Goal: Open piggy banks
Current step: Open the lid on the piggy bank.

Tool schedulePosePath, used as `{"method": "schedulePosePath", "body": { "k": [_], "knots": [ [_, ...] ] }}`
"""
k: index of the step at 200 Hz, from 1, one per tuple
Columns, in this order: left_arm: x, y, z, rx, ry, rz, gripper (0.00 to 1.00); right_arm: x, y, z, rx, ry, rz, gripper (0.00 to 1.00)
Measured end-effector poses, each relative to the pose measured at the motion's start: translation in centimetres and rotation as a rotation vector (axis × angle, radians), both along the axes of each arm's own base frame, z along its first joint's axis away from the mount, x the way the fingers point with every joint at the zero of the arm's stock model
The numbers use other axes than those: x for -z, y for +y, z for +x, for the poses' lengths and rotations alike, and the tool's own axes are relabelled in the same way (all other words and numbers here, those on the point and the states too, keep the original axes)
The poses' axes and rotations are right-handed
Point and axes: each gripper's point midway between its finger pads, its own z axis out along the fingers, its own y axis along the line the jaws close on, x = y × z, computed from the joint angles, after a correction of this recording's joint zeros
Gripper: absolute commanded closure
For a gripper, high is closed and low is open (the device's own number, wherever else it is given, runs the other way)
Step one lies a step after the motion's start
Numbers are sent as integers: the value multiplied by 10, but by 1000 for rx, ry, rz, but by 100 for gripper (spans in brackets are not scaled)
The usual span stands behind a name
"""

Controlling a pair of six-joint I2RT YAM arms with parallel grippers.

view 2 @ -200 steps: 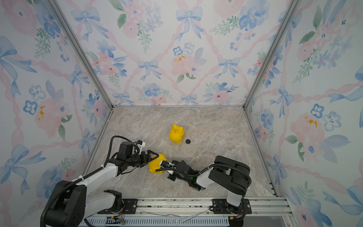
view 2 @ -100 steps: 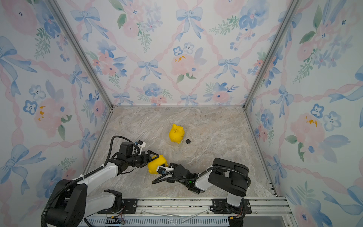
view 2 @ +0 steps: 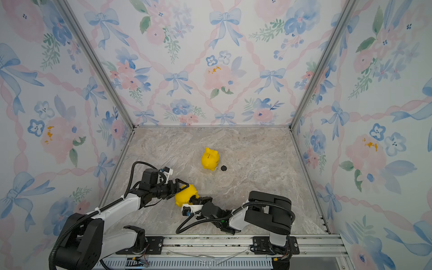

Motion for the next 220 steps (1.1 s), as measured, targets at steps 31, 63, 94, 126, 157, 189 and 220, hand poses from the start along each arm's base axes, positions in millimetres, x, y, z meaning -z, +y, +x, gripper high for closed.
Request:
{"method": "schedulePosePath", "body": {
  "k": [31, 63, 94, 126, 157, 189, 220],
  "knots": [
    [0, 1, 2, -5, -7, 4, 8, 1, 1, 1, 22, -80, -49, 100],
    [0, 1, 2, -7, -9, 6, 8, 2, 2, 2, 45, -163, -84, 100],
    [0, 1, 3, -9, -13, 6, 8, 3, 2, 4, 63, -216, -104, 100],
    [0, 1, 4, -11, -16, 6, 8, 3, 2, 5, 66, -250, -118, 100],
    [0, 1, 5, -12, -16, 6, 8, 3, 2, 6, 71, -267, -119, 100],
    [0, 1, 5, -10, -18, 4, 8, 3, 2, 6, 75, -270, -115, 95],
    [1, 1, 6, -10, -18, 4, 6, 4, 3, 5, 72, -245, -91, 76]
  ]
}}
